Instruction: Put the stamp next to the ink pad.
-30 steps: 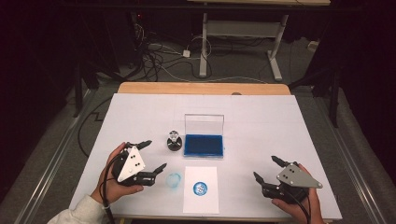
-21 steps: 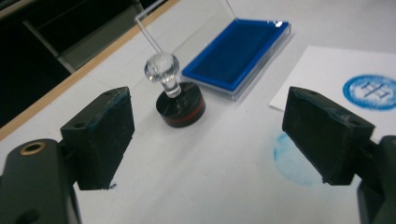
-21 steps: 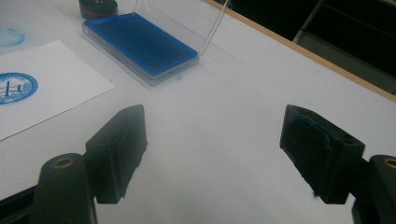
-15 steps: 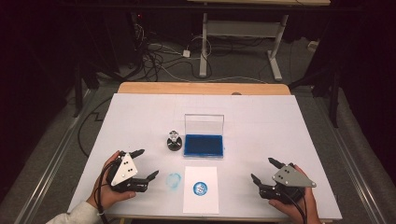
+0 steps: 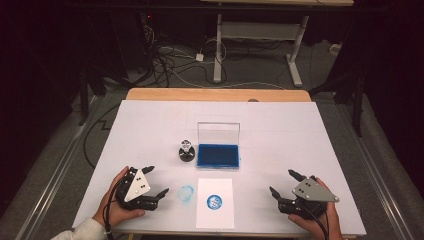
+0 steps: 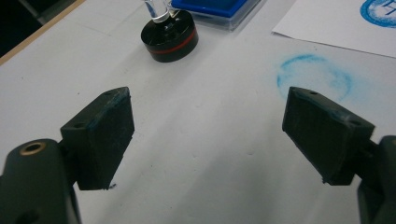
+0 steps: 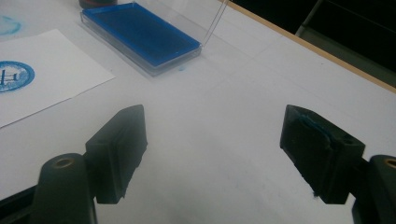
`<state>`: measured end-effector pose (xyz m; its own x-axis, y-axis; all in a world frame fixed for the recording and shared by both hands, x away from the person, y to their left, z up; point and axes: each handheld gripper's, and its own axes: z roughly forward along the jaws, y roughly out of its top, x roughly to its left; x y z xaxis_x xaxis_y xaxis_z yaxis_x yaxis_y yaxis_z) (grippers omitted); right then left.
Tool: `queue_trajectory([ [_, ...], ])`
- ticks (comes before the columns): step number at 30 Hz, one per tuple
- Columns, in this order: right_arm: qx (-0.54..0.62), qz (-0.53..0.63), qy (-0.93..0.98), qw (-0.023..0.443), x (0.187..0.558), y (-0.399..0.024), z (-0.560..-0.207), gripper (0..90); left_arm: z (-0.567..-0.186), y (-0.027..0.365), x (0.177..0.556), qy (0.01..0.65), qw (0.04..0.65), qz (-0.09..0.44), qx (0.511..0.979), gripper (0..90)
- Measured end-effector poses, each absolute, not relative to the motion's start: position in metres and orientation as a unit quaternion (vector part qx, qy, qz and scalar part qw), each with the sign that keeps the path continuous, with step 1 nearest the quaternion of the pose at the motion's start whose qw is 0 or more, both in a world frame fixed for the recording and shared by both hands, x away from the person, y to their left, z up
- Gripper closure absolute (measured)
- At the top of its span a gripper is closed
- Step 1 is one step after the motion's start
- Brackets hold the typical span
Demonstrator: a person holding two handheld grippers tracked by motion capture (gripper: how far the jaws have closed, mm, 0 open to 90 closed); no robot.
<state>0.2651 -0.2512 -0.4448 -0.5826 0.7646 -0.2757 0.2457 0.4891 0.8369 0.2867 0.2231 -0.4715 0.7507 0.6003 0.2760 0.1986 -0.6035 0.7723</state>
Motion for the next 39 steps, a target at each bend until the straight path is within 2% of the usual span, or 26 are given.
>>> queue_trajectory([
  [39, 0.319, 0.398, 0.794, 0.331, 0.2666, -0.2536, -0.4442, 23.0, -0.4682, 0.2203, 0.2924, 0.234, 0.38, 0.265, 0.855, 16.5],
])
